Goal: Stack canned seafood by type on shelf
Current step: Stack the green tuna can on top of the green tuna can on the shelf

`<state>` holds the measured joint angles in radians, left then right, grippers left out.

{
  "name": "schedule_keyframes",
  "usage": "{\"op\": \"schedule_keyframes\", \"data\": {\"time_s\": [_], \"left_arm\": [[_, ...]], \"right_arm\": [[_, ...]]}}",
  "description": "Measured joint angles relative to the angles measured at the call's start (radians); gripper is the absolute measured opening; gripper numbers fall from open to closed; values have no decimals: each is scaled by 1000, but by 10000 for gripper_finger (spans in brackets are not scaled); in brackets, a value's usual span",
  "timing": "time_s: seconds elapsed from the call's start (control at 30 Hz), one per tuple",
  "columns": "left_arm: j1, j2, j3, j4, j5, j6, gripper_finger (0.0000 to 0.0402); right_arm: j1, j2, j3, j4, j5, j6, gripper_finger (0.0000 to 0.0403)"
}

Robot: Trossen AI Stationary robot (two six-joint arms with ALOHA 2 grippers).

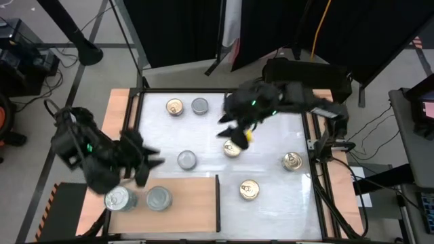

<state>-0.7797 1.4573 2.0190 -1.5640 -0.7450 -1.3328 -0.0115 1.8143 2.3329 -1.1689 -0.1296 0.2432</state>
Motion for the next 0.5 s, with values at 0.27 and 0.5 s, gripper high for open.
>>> {"op": "schedule_keyframes", "data": {"time_s": [0.27, 0.5], "left_arm": [[261, -54, 0, 61, -24, 316, 193], [600, -44, 0, 49, 219, 462, 188]], "right_arm": [[-216, -28, -1, -241, -15, -205, 158], [-396, 22, -1, -227, -151, -329, 60]]}}
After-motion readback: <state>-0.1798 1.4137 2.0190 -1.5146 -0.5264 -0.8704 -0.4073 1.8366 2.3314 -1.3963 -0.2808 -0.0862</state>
